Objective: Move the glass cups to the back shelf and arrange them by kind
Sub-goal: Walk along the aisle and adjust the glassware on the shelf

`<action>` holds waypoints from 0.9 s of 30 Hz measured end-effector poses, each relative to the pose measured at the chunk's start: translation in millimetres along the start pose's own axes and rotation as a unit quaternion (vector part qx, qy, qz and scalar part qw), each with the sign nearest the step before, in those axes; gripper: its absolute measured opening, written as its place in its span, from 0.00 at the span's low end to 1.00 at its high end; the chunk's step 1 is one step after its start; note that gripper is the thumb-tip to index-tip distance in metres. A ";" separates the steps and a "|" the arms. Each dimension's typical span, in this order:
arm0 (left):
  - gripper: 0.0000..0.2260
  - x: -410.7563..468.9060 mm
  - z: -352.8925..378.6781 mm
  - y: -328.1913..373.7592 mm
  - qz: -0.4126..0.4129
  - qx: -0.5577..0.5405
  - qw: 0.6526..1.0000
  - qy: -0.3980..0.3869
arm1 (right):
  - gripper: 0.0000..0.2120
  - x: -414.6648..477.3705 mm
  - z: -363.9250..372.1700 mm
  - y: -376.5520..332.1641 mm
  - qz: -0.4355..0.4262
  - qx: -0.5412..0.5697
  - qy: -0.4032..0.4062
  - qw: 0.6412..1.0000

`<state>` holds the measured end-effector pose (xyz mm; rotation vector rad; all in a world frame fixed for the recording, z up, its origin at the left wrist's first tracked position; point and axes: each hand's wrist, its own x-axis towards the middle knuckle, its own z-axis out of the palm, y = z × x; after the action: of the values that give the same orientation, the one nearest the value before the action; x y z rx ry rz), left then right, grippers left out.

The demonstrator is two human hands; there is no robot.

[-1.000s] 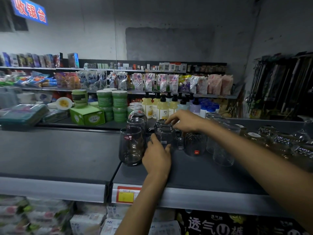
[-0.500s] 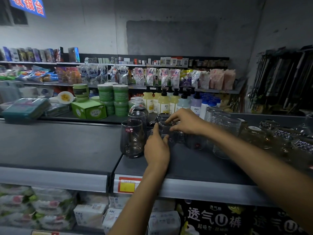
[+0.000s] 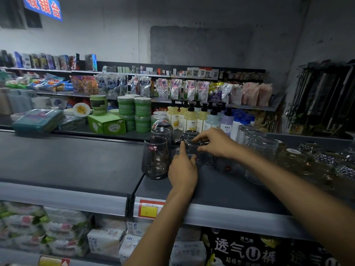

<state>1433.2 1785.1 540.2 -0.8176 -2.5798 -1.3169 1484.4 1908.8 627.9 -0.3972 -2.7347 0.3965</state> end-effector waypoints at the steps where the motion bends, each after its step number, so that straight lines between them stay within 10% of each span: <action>1: 0.30 -0.7 -0.9 0.8 0.000 0.002 1.000 -0.006 | 0.20 -0.8 -0.5 -0.7 0.000 -0.005 -0.001 1.000; 8: 0.28 -23.5 -29.8 8.9 0.031 -0.018 0.997 -0.062 | 0.17 -3.0 -6.8 -27.9 -0.037 0.015 0.045 0.998; 16: 0.21 -34.1 -102.2 -30.8 0.164 0.102 0.962 0.191 | 0.26 23.7 13.3 -82.5 -0.079 -0.007 0.005 0.997; 27: 0.14 -12.0 -118.9 -62.6 0.115 0.002 0.990 0.082 | 0.17 33.0 46.3 -87.6 -0.032 0.027 0.040 0.998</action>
<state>1396.0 1657.6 564.0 -0.9305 -2.2843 -1.2540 1417.9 1828.4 624.0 -0.3034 -2.6450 0.4264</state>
